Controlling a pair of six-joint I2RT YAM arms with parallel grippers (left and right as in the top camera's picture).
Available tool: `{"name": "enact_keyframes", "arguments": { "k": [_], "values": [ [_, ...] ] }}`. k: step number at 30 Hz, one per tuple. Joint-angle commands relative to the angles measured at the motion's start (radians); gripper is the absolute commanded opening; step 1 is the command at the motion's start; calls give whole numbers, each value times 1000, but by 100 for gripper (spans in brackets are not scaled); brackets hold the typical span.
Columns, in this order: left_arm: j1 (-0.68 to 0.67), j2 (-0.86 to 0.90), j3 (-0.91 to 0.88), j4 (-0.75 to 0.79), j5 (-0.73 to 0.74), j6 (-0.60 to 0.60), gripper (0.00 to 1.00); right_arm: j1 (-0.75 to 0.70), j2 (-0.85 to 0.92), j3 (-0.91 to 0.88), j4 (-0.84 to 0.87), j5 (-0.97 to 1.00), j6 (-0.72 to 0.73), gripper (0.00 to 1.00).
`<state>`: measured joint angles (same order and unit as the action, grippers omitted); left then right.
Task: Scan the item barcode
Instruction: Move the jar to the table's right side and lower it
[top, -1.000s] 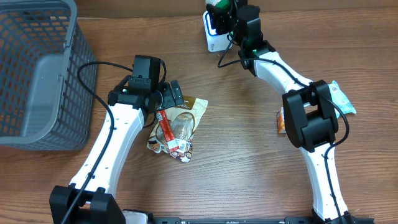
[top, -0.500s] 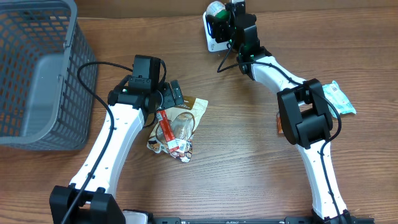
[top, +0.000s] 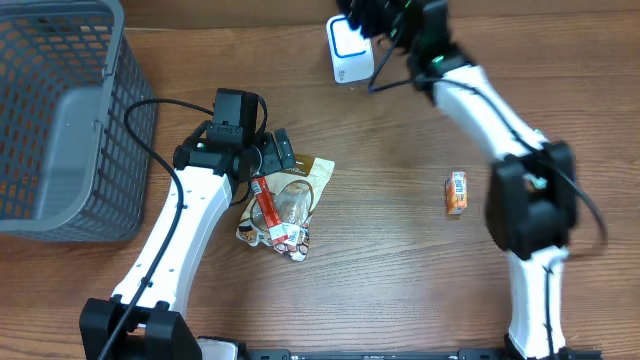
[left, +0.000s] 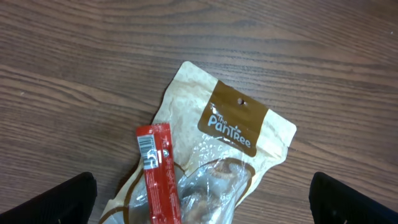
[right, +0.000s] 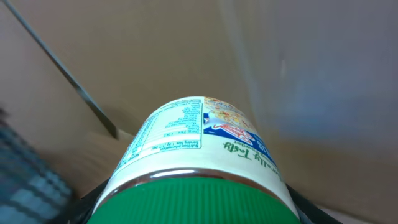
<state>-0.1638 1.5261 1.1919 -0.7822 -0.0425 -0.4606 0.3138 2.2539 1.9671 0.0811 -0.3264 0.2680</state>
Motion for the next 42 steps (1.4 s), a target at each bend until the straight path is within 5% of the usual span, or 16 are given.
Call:
{"name": "enact_keyframes", "arguments": {
  "k": [1, 13, 20, 33, 42],
  "values": [
    [2, -10, 17, 1, -13, 23, 100, -47, -208, 30, -97, -34, 24, 4],
    [2, -10, 17, 1, -13, 23, 100, -207, -550, 30, -1063, -14, 12, 6],
    [2, -10, 17, 1, -13, 23, 100, -270, -542, -48, -1539, 259, -34, 8],
    [2, -10, 17, 1, -13, 23, 100, -270, -542, -599, -1294, 475, -33, 9],
    [2, -10, 17, 1, -13, 23, 100, -270, -542, -788, -1086, 505, -34, 8]
  ]
}}
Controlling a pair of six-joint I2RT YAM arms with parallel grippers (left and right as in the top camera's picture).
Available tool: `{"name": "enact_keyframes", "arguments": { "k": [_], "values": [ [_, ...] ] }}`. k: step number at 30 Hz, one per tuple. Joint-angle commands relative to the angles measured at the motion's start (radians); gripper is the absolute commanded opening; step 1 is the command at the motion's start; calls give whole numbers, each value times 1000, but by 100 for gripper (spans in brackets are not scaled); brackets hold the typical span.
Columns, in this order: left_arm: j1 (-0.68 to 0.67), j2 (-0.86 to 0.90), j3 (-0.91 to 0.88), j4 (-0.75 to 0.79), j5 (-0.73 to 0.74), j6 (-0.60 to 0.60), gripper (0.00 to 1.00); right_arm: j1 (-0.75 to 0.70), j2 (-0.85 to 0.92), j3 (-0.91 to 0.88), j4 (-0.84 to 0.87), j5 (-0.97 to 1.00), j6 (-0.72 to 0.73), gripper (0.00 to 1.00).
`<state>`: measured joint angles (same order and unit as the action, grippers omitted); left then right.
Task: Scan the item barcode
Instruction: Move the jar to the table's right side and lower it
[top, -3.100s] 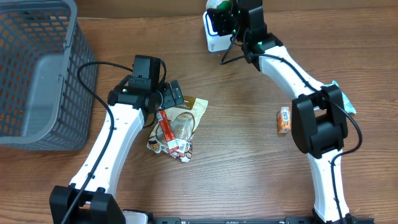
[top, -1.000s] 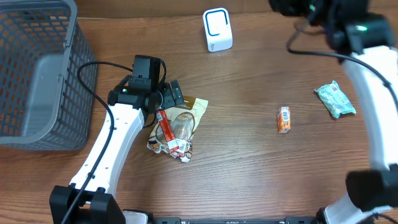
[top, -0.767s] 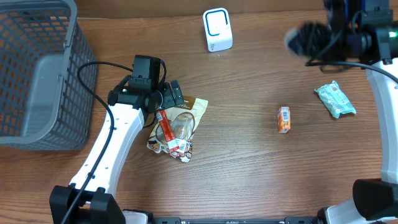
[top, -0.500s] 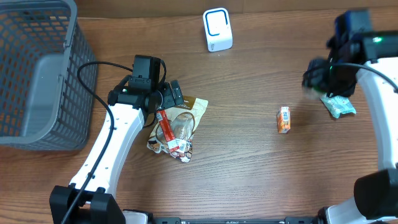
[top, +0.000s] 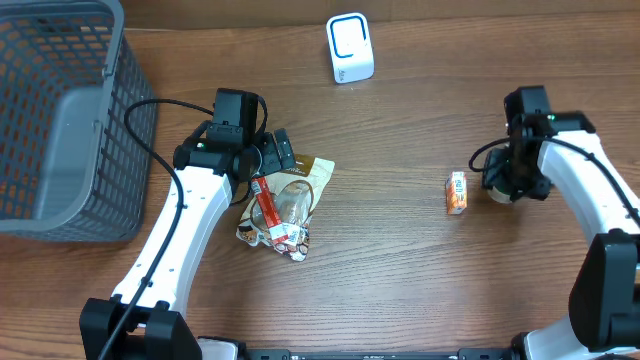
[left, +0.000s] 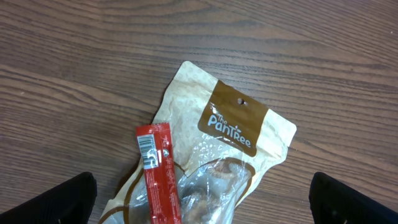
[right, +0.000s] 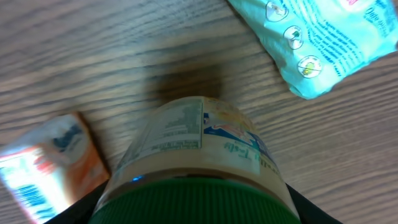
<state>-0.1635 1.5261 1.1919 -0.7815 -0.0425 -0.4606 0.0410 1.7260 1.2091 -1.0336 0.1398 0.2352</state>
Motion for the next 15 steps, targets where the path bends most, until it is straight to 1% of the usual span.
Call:
{"name": "enact_keyframes", "arguments": {
  "k": [1, 5, 10, 11, 12, 14, 15],
  "values": [
    [1, -10, 17, 0, -13, 23, 100, 2, -14, -44, 47, 53, 0, 8],
    [1, -10, 17, 0, -13, 23, 100, 2, -14, -99, 114, 100, 0, 8],
    [1, -10, 17, 0, -13, 23, 100, 2, -14, -132, 147, 111, 0, 9],
    [1, -10, 17, 0, -13, 23, 100, 2, -14, -133, 148, 111, 0, 19],
    [1, -10, 17, 0, -13, 23, 100, 2, -14, -133, 150, 111, 0, 33],
    [1, -10, 17, 0, -13, 23, 100, 2, -14, -133, 154, 111, 0, 35],
    [1, -10, 17, 0, -13, 23, 100, 2, -14, -133, 154, 111, 0, 39]
  ]
}}
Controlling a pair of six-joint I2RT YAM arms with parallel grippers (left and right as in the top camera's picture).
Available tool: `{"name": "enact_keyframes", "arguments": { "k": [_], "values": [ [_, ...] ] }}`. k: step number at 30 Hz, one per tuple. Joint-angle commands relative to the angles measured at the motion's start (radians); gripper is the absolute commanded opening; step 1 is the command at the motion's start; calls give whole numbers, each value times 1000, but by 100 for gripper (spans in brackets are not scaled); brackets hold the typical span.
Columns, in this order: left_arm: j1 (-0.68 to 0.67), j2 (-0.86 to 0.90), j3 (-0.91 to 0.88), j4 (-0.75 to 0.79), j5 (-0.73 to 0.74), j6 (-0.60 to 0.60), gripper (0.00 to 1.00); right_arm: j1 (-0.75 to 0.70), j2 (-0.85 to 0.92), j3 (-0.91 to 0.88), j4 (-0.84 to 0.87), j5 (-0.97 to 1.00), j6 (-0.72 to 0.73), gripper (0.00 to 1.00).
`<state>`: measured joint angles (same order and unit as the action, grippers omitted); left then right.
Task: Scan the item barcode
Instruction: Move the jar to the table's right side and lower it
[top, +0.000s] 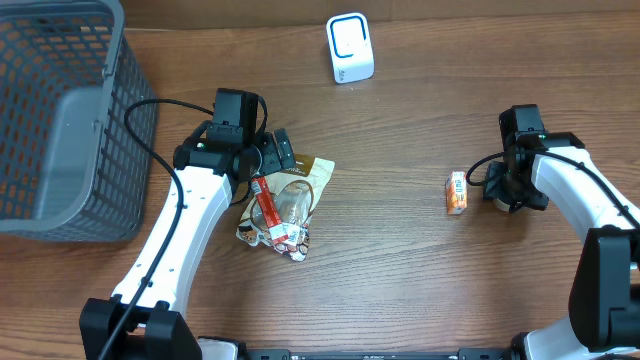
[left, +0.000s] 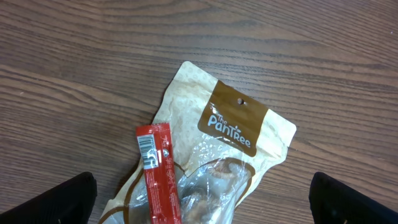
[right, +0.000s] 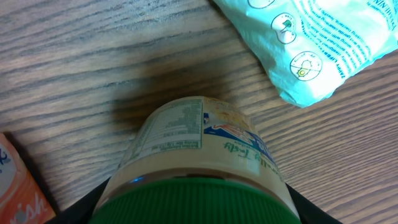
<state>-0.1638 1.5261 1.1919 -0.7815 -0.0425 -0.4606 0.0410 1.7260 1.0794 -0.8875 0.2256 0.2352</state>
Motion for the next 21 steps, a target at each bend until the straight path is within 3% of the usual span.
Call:
{"name": "enact_keyframes", "arguments": {
  "k": [1, 4, 8, 14, 21],
  "values": [
    [2, -10, 17, 0, -13, 23, 100, 2, -14, -3, 10, 25, 0, 51],
    [2, -10, 17, 0, -13, 23, 100, 2, -14, -3, 12, 25, 0, 74],
    [2, -10, 17, 0, -13, 23, 100, 2, -14, -3, 11, 25, 0, 84],
    [2, -10, 17, 0, -13, 23, 100, 2, -15, 13, 3, 25, 0, 91],
    [2, -10, 17, 0, -13, 23, 99, 3, -38, 240, -192, 19, 35, 91]
  ]
}}
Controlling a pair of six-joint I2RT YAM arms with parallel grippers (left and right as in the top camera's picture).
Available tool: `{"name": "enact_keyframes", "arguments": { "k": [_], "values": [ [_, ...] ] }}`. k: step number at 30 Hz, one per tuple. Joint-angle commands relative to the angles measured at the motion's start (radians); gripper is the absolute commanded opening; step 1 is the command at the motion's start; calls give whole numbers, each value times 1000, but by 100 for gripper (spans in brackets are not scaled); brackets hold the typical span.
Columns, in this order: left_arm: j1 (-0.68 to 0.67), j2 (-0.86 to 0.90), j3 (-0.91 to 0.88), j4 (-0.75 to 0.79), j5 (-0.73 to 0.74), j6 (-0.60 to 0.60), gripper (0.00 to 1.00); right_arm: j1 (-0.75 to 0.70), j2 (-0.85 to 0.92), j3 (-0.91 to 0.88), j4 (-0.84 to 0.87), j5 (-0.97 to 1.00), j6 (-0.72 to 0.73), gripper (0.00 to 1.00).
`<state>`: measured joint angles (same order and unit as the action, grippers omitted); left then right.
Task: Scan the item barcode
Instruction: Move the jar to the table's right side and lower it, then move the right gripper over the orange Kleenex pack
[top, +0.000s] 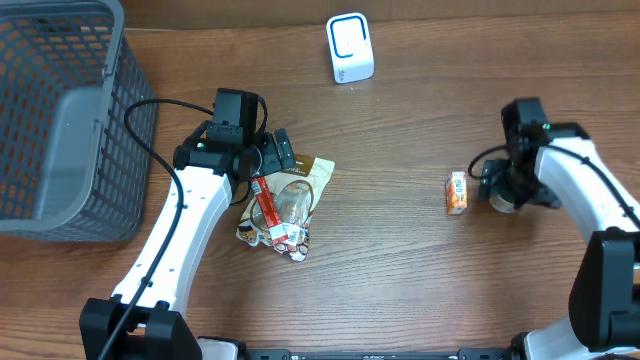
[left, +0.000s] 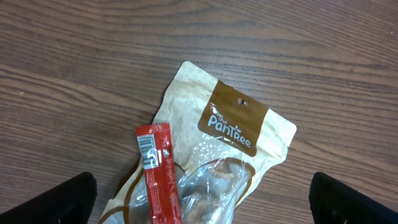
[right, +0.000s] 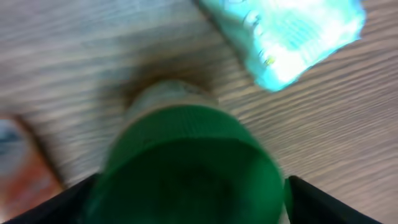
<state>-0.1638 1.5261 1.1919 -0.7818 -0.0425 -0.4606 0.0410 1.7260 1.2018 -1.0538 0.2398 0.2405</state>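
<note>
The green-lidded jar (right: 186, 174) stands upright on the table at the right; in the overhead view the jar (top: 501, 199) shows just right of a small orange carton (top: 456, 192). My right gripper (right: 186, 202) hovers over the lid with its fingers apart on either side, not clamping it; the view is blurred. The white scanner (top: 350, 48) stands at the far edge. My left gripper (left: 202, 208) hangs open above a tan snack pouch (left: 239, 124) and a red stick pack (left: 158, 177).
A grey mesh basket (top: 60, 120) fills the left far corner. A teal packet (right: 292, 37) lies just beyond the jar. The orange carton (right: 25, 168) lies close on the jar's other side. Bare wood lies between the pouch and the carton.
The right gripper has let go of the jar and drawn back above it; the lid now looks smaller and sits between spread fingers. The left arm has not moved.
The right gripper held the jar up at the scanner at the far edge. Then it held the jar low over the table beside the orange carton, then set it down there. Now the jar stands alone. The left gripper stayed open over the pouch throughout.
</note>
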Motion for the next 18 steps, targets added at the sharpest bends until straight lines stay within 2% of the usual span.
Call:
{"name": "enact_keyframes", "arguments": {
  "k": [1, 3, 5, 6, 8, 9, 18],
  "values": [
    [2, -10, 17, 0, -13, 23, 100, 3, -42, 155, -53, -3, 39, 91],
    [2, -10, 17, 0, -13, 23, 100, 3, -50, 222, -108, -33, 48, 90],
    [2, -10, 17, 0, -13, 23, 100, 3, -53, 262, -149, -86, 48, 79],
    [2, -10, 17, 0, -13, 23, 100, 3, -53, 266, -156, -117, 48, 63],
    [2, -10, 17, 0, -13, 23, 100, 3, -51, 261, -164, -192, 48, 15],
    [2, -10, 17, 0, -13, 23, 100, 4, -50, 254, -165, -223, 47, 4],
    [2, -10, 17, 0, -13, 23, 100, 3, -47, 119, -67, -264, 47, 5]
  ]
}}
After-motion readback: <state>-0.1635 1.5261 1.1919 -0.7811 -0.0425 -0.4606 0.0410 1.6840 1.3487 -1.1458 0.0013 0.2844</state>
